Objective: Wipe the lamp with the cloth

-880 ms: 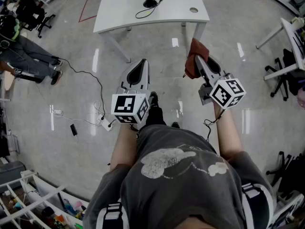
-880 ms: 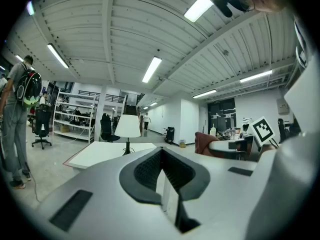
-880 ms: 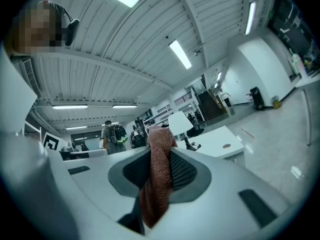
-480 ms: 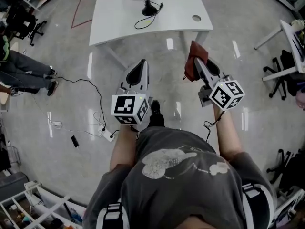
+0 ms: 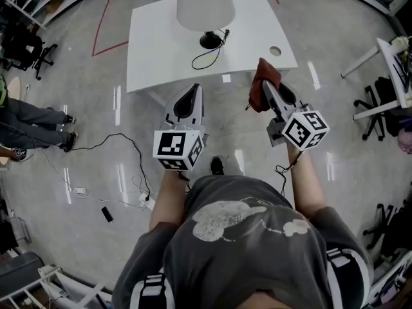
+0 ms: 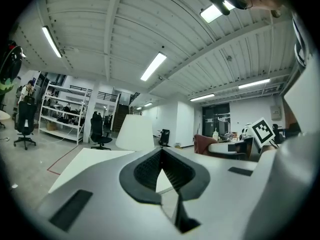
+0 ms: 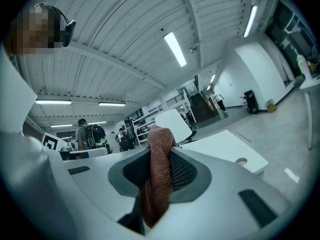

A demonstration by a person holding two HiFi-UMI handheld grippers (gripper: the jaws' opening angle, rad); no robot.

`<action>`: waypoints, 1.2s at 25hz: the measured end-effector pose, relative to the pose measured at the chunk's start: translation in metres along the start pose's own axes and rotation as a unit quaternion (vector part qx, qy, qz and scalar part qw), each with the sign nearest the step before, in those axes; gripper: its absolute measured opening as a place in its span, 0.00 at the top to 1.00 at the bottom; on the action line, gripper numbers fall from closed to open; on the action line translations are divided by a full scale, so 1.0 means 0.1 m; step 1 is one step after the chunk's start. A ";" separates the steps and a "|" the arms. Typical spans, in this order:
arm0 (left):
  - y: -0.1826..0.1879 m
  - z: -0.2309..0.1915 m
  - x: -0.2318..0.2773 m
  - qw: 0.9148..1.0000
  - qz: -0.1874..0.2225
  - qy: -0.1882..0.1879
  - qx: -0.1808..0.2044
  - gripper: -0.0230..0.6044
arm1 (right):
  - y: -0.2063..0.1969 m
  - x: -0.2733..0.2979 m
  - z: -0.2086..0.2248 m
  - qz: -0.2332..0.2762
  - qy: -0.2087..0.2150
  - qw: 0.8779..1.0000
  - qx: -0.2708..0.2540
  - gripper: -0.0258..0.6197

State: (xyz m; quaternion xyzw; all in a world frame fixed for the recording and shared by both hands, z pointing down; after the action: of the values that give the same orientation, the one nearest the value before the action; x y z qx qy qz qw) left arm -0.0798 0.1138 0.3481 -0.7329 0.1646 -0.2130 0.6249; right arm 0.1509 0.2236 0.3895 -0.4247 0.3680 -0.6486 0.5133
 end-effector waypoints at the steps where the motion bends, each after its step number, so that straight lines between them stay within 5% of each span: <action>1: 0.02 -0.07 0.06 1.000 0.001 -0.005 0.000 0.95 | 0.04 0.07 0.00 0.002 -0.006 1.000 0.000 0.83; 13: 0.16 -0.47 0.44 0.999 0.018 -0.048 0.002 0.95 | 0.10 0.48 0.04 0.000 -0.042 0.999 0.008 0.83; 20: 0.21 -0.47 0.68 1.000 0.020 -0.022 0.005 0.95 | 0.32 0.65 0.42 0.012 -0.035 0.999 0.016 0.83; 30: 0.39 -0.33 1.41 0.997 0.042 0.061 0.009 0.95 | 0.74 1.27 1.28 -0.013 0.042 0.999 0.010 0.83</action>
State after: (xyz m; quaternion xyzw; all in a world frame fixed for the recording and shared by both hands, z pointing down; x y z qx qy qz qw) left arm 0.0247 0.0075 0.3287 -0.7051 0.2312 -0.2320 0.6290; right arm 0.2815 0.0792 0.3912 -0.3966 0.3772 -0.6761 0.4932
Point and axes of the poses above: the fingertips, and each gripper's own axes: x forward along the fingers, z to its right, y out of its top, the point moved 6 cm from there along -x, backward along the fingers, and after that the axes turned 7 degrees about -z, right-handed, at the moved point
